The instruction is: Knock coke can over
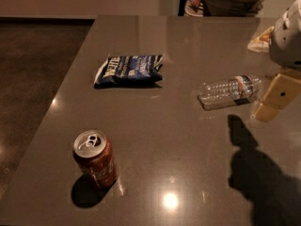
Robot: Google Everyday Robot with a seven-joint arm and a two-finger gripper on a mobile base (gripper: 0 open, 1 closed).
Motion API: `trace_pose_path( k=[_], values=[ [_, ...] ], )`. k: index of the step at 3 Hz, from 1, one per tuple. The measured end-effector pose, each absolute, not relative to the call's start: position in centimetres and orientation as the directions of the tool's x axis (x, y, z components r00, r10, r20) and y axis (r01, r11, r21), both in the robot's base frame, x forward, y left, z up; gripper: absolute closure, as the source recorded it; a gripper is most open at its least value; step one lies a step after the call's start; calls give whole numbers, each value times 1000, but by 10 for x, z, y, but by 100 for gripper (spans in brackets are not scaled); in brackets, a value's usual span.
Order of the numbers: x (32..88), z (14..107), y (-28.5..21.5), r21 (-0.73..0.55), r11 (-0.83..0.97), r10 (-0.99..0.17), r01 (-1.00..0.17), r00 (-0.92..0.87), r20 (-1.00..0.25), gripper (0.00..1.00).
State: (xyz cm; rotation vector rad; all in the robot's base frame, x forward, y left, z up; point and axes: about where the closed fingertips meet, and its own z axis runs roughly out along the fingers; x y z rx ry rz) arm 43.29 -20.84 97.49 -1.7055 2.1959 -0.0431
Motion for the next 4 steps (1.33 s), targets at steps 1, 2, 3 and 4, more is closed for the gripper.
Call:
trace_pose_path(
  k=[1,2,3,4],
  values=[
    [421,966,-193,-200,274,-917,-941,-193,-350,0],
    [403,951,-171,-133,264,-873,-955,-178,-454,0],
    [387,939,-151,-75,246,-825,-966,-168,-540,0],
    [372,927,-126,-31,225,-758,-974,-155,-633,0]
  ],
)
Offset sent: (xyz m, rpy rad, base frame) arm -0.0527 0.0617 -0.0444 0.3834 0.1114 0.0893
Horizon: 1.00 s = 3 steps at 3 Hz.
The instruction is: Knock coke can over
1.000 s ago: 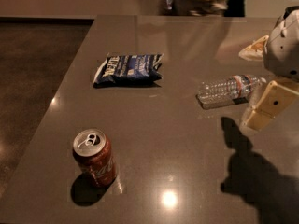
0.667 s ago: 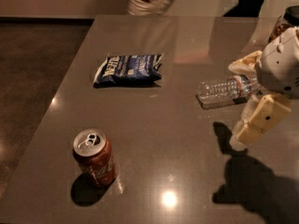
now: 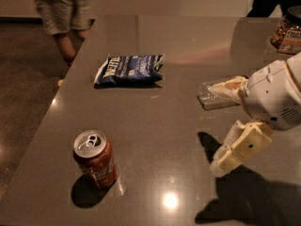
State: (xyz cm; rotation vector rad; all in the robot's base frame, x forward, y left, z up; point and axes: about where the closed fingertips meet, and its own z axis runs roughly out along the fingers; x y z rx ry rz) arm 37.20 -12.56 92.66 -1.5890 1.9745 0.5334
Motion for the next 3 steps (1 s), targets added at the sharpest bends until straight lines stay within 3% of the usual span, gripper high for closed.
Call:
trace_pose_path(
  k=[3],
  values=[
    [345,910,11,-67,24,-556,-997,42,-830,0]
  ],
)
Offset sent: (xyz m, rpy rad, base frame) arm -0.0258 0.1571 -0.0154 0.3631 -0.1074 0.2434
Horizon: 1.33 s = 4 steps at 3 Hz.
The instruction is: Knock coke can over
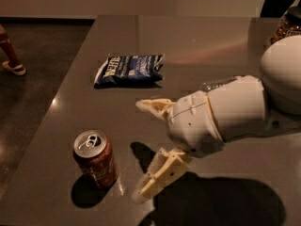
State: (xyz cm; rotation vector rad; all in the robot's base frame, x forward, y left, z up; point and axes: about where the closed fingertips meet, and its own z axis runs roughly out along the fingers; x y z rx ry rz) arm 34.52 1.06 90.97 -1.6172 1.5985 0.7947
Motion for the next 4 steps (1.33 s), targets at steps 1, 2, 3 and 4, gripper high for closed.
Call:
trace_pose_path(
  k=[1,2,3,4],
  values=[
    [335,898,41,-70,-36,-524,-997,79,-848,0],
    [330,884,66,-63,-78,-494,-995,94,-864,0],
    [329,877,76,-58,-90,-483,-994,94,-871,0],
    [330,878,88,-40,-84,-468,-996,75,-880,0]
  ],
)
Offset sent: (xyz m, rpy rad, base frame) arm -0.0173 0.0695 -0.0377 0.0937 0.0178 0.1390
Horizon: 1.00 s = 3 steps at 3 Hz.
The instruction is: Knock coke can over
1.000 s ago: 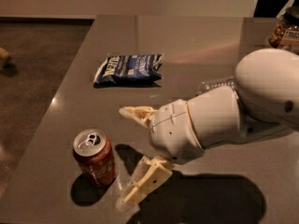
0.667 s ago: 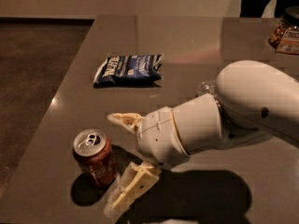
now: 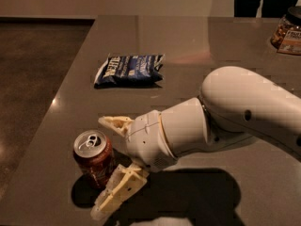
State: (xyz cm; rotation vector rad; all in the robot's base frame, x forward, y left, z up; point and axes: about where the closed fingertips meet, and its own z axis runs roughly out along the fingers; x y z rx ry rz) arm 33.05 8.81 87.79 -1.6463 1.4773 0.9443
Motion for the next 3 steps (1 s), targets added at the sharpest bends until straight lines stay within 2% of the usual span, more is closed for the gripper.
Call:
trace_pose_path(
  k=[2,3],
  values=[
    [341,887,110,-2,-98,-441,-995,45,-896,46],
    [350,902,108,-6,-112,-474,-994,59,-878,69]
  ],
)
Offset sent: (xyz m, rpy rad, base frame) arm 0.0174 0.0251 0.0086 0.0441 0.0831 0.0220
